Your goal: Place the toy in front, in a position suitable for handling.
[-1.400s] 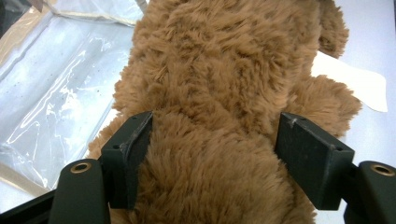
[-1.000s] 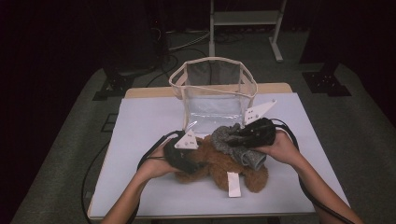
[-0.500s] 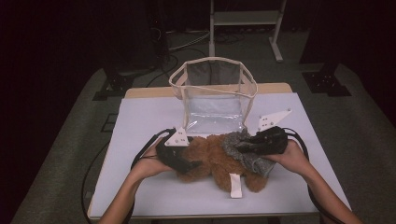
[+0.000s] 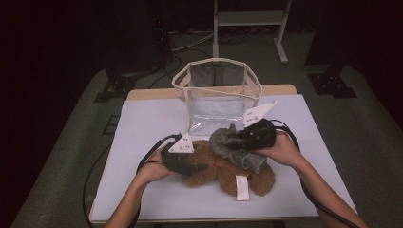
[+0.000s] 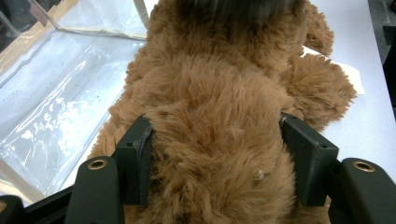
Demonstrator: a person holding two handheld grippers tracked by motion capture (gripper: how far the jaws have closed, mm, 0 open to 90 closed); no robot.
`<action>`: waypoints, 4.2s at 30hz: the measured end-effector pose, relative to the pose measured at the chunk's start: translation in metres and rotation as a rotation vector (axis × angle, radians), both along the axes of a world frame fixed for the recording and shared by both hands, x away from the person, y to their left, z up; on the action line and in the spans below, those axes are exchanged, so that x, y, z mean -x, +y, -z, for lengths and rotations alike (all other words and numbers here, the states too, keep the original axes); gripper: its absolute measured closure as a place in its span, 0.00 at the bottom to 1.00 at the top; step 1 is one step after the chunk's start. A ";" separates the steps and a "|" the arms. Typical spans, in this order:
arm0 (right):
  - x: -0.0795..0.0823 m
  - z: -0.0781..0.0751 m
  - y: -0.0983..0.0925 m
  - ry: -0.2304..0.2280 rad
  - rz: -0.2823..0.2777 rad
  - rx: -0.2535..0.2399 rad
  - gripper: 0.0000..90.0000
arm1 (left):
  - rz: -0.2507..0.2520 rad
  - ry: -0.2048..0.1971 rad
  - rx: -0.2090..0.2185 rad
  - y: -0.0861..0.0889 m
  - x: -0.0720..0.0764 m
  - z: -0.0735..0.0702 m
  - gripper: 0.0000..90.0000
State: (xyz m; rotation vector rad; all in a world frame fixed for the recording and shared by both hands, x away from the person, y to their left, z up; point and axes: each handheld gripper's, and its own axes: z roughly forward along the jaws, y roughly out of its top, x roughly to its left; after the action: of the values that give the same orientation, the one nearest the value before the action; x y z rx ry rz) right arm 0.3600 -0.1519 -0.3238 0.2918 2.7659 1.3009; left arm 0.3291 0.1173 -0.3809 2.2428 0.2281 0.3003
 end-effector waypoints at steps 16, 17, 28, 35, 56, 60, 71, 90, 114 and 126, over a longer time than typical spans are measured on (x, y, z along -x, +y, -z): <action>-0.014 -0.001 -0.026 0.011 0.071 0.063 0.84 | 0.009 -0.006 0.013 0.006 0.003 0.001 0.39; -0.017 0.001 -0.031 0.032 0.077 0.055 0.83 | 0.011 -0.007 0.009 0.007 0.003 0.000 0.39; 0.015 0.030 -0.027 0.087 0.026 -0.003 0.84 | 0.041 0.044 -0.024 0.012 -0.001 -0.013 0.31; 0.023 0.015 -0.029 0.044 0.017 -0.020 0.84 | 0.059 0.053 -0.045 0.003 0.001 -0.007 0.43; 0.014 0.018 -0.024 0.048 0.053 0.002 0.84 | 0.096 0.029 -0.035 0.005 0.011 -0.001 0.50; 0.003 0.018 0.006 0.040 0.013 0.044 0.84 | 0.107 0.026 -0.047 0.004 0.012 -0.001 0.48; -0.027 0.029 -0.008 0.111 0.084 0.032 0.84 | 0.100 0.039 -0.019 0.009 0.013 0.002 0.47; -0.020 0.027 -0.026 0.128 0.089 -0.024 0.84 | 0.105 0.025 -0.034 0.007 0.012 0.001 0.41; 0.033 0.081 -0.125 0.228 0.262 -0.162 0.83 | -0.039 0.075 -0.017 0.003 -0.010 0.000 0.39; 0.031 0.056 -0.126 0.153 0.269 -0.174 0.83 | -0.060 0.087 -0.014 0.002 -0.014 -0.002 0.37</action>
State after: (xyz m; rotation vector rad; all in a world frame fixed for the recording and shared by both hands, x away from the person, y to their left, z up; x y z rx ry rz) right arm 0.3290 -0.2780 -0.3794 0.7755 2.6124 1.5028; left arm 0.3429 0.1192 -0.3793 2.2677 0.3413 0.2373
